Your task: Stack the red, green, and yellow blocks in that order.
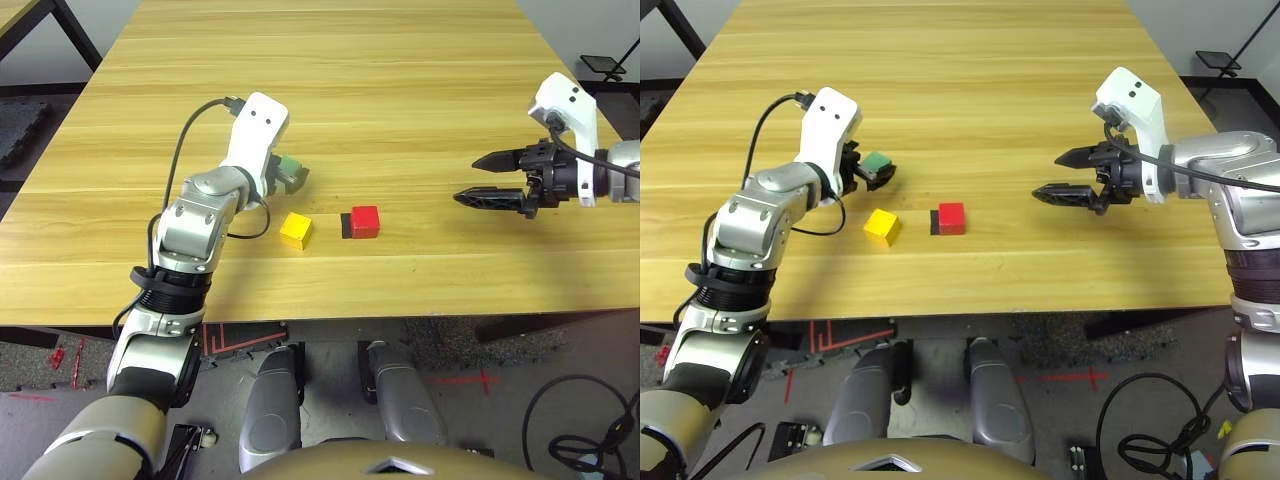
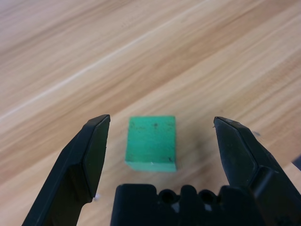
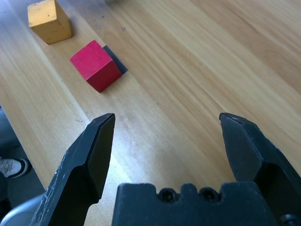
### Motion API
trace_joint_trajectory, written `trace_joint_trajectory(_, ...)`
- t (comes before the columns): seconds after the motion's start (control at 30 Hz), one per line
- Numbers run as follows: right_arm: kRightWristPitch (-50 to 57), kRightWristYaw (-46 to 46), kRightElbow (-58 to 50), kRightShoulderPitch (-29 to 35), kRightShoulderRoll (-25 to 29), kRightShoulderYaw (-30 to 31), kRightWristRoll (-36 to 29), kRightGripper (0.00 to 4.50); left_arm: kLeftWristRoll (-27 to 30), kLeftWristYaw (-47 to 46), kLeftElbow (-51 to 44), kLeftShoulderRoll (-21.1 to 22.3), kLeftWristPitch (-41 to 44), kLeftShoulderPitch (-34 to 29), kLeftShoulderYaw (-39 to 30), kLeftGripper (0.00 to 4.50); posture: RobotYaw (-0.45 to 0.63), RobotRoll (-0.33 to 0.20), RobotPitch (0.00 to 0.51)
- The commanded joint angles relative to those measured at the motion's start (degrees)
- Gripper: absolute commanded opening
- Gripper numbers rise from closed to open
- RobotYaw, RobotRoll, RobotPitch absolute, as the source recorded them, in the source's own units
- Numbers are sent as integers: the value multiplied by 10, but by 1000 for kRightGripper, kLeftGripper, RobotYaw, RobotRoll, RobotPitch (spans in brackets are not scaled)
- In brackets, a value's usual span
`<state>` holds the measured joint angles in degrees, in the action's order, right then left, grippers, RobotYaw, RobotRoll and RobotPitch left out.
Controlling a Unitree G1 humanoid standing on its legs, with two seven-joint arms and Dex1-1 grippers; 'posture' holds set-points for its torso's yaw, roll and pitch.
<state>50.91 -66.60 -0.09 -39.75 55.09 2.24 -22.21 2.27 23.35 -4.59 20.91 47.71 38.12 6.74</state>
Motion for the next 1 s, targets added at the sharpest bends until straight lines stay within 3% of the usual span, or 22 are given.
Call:
trace_joint_trajectory(0.03,3,2,-4,-5,-1,4,-5,4464,-10,-7,44,-5,-51,-20,5,4500,234,12,173)
trace_joint_trajectory(0.33,-4,1,2,-8,-2,10,1,4464,-3,-8,111,-4,-79,-18,-13,4500,239,1,173)
trace_joint_trajectory(0.67,-17,5,16,-15,-13,20,8,4464,17,-19,127,-35,-71,-8,-33,4500,246,2,174)
trace_joint_trajectory(0.77,-19,7,18,-17,-16,21,11,4500,21,-18,132,-41,-69,-3,-38,3842,247,2,173)
trace_joint_trajectory(0.93,-18,7,18,-20,-20,20,11,4500,20,-16,139,-39,-76,-6,-34,2066,246,0,172)
trace_joint_trajectory(1.0,-19,7,18,-21,-20,21,12,4500,18,-12,144,-36,-79,-11,-31,2039,245,0,171)
